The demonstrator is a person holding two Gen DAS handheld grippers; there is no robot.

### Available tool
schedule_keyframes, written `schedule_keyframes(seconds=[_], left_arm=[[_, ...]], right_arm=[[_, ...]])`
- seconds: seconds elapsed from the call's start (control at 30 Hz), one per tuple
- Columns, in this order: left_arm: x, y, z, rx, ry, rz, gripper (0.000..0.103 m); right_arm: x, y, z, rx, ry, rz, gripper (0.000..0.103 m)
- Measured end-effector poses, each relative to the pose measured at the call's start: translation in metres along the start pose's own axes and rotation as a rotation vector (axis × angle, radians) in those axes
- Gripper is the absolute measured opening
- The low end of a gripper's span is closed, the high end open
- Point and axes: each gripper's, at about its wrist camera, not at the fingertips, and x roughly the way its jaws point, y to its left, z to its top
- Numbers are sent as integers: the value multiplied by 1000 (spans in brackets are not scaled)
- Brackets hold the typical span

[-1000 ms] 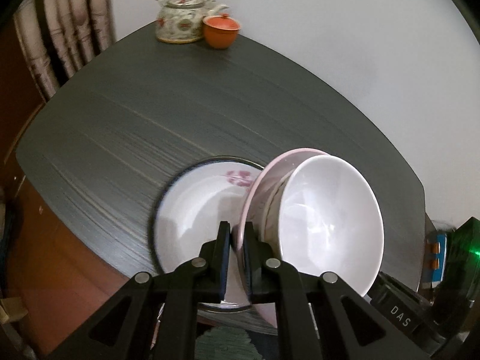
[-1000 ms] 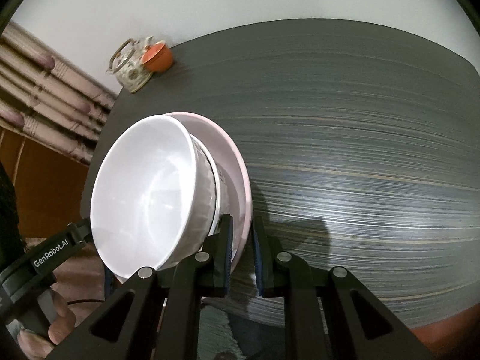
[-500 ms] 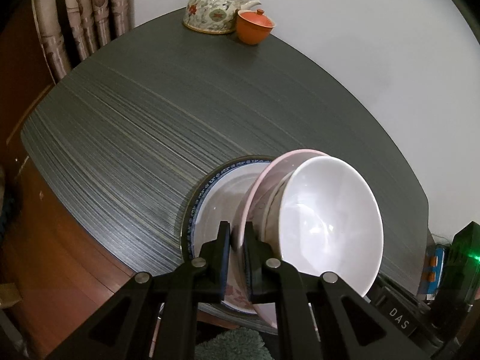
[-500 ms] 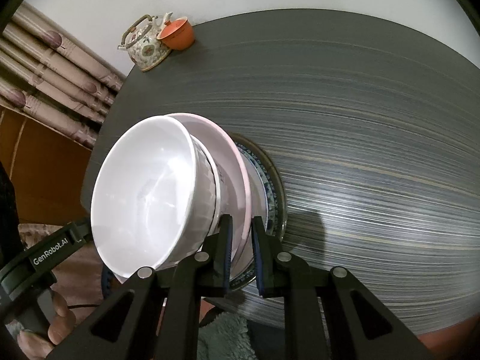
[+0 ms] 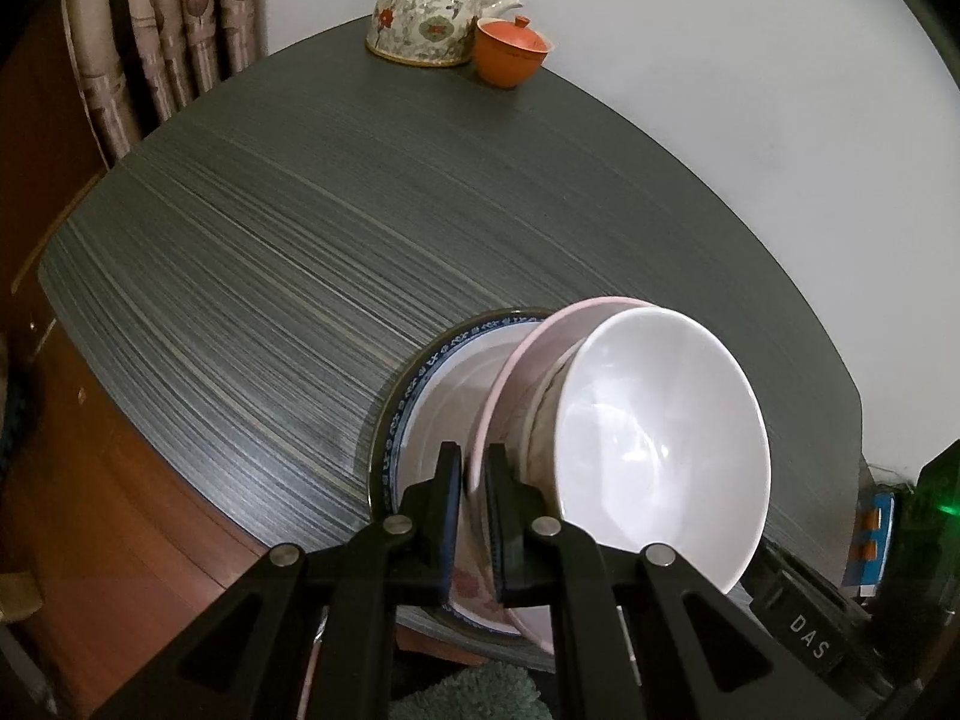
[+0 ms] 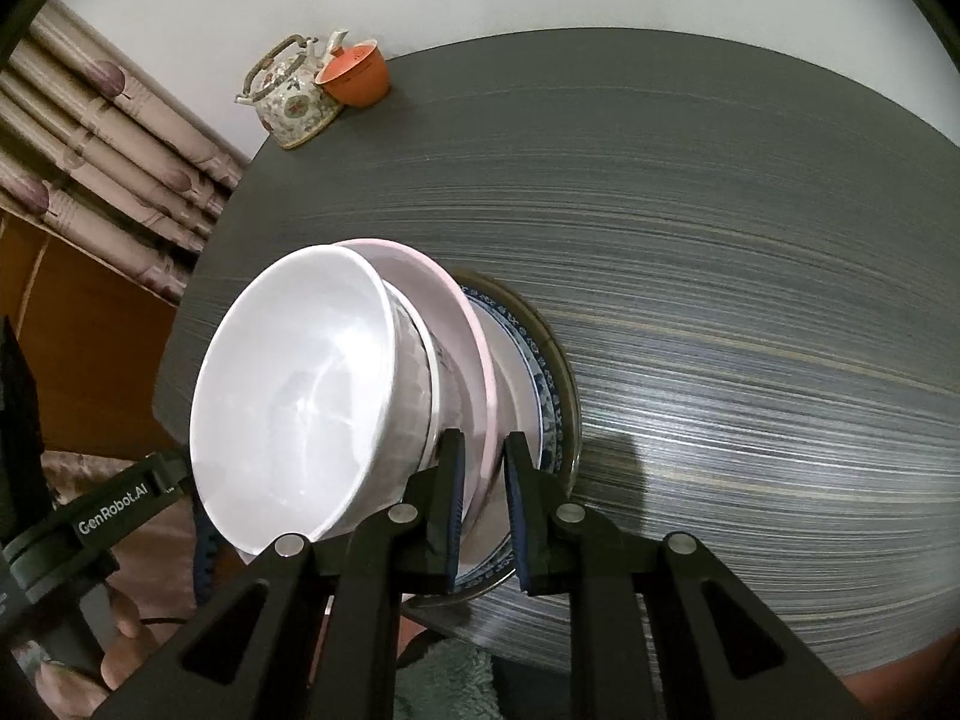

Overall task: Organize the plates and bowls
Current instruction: 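Lower the nested bowls onto the plate stack and open both grippers, then pull both grippers back from the finished stack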

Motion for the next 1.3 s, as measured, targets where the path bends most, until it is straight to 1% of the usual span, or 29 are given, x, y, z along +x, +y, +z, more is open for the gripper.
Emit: schedule_keyframes(seconds=[0.1, 0.13, 0.2, 0.23, 0.27, 0.3, 0.33, 0.37, 0.53, 0.63, 0.7, 0.77, 0.83, 0.93, 1.0, 1.07, 1.2, 1.3], left_arm=[[0, 1, -1, 5, -9, 20, 12], [0, 1, -1, 5, -8, 20, 13], [-2, 2, -2, 4, -12, 24, 18], [-4, 3, -2, 7, -17, 29, 19], [-6, 4, -3, 10, -24, 35, 24], [-7, 6, -3, 12, -29, 39, 29], [-9, 7, -4, 13, -34, 44, 31], [-11, 8, -6, 13, -39, 50, 34], [-26, 15, -11, 15, -67, 51, 39], [-33, 11, -17, 31, -85, 61, 44], [-39, 10, -20, 41, -99, 68, 50], [-42, 8, -25, 56, -108, 80, 51], [-45, 5, -29, 74, -116, 100, 51], [-47, 0, -35, 101, -127, 129, 53], [-48, -5, -39, 124, -138, 140, 58], [-48, -10, -42, 146, -151, 148, 58], [-50, -16, -46, 167, -178, 156, 58], [-52, -18, -49, 168, -229, 174, 58]], right_arm=[[-1, 1, -1, 1, -2, 1, 16], [-1, 1, -2, 4, -2, -2, 17], [-2, -2, -3, 11, 1, -10, 23], [-1, -4, -3, 17, 1, -14, 27], [-2, -6, -3, 27, 2, -16, 35], [-2, -10, -4, 38, 3, -16, 39], [-2, -14, -5, 49, 4, -10, 47], [-3, -17, -6, 55, 3, -3, 51], [-11, -26, -15, 66, -14, 20, 64], [-16, -27, -19, 67, -30, 25, 67], [-19, -25, -21, 54, -41, 12, 71], [-21, -23, -24, 41, -51, 0, 75], [-23, -20, -28, 18, -63, -7, 77], [-23, -13, -34, -17, -72, -16, 82], [-23, -8, -39, -42, -79, -25, 86], [-22, -3, -43, -65, -83, -33, 92], [-22, 4, -51, -102, -87, -44, 95], [-23, 8, -57, -119, -97, -54, 96]])
